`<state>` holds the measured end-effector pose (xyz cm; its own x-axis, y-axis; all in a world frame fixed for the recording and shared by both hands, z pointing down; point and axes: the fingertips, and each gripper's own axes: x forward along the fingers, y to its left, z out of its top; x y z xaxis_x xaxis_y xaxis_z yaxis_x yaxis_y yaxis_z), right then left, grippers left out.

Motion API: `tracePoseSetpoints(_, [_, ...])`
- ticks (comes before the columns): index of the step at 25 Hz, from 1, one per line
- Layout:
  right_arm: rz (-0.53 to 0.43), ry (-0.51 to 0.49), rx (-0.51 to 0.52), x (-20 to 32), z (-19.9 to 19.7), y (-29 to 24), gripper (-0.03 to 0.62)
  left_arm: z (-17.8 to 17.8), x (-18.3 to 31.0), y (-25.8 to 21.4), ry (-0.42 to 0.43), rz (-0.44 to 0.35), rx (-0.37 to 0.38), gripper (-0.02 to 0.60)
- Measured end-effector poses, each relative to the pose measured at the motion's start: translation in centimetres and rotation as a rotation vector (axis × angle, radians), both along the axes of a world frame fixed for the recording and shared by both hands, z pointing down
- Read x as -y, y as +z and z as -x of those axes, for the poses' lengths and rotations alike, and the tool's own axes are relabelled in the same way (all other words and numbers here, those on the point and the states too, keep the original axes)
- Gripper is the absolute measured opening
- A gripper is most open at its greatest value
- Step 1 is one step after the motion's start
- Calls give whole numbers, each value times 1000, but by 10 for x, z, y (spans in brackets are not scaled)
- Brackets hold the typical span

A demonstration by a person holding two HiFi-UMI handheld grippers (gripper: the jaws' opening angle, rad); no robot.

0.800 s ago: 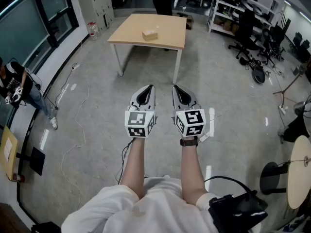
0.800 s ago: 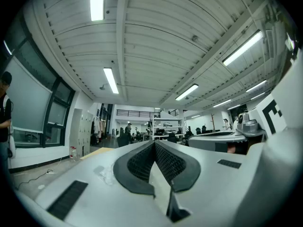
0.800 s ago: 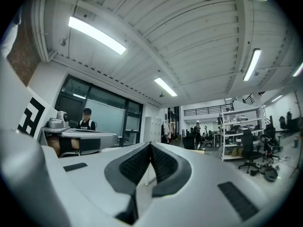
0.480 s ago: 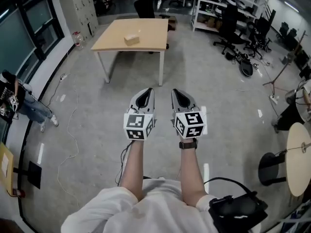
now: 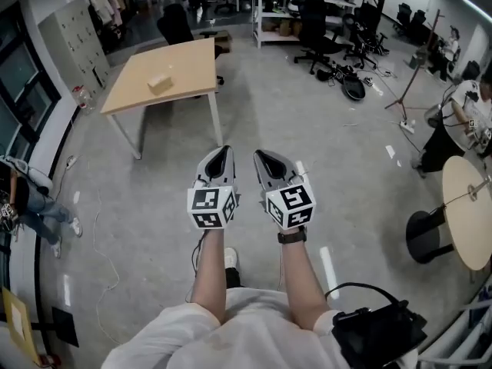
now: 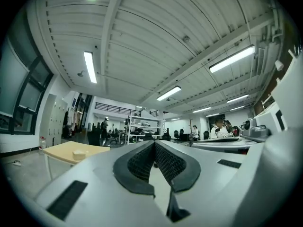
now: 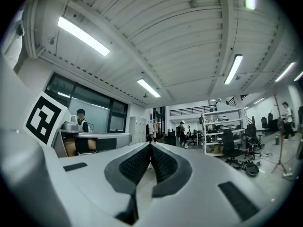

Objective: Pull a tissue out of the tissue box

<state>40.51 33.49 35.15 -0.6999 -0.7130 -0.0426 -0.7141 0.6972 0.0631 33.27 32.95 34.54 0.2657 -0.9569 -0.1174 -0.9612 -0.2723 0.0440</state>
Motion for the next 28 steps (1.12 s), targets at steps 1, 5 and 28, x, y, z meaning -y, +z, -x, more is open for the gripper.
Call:
tracePoseSetpoints(1, [0,17,-8,12,-4,1,2,-5,14,-1,14,-7,-7,0])
tracePoseSetpoints(5, [19,106,-8,68,-33,8,2,-31,72,2,78,-16,14,0])
tracePoseSetpoints(28, [61,212,14,328,46,8,2,57,338,8,177,18,22,0])
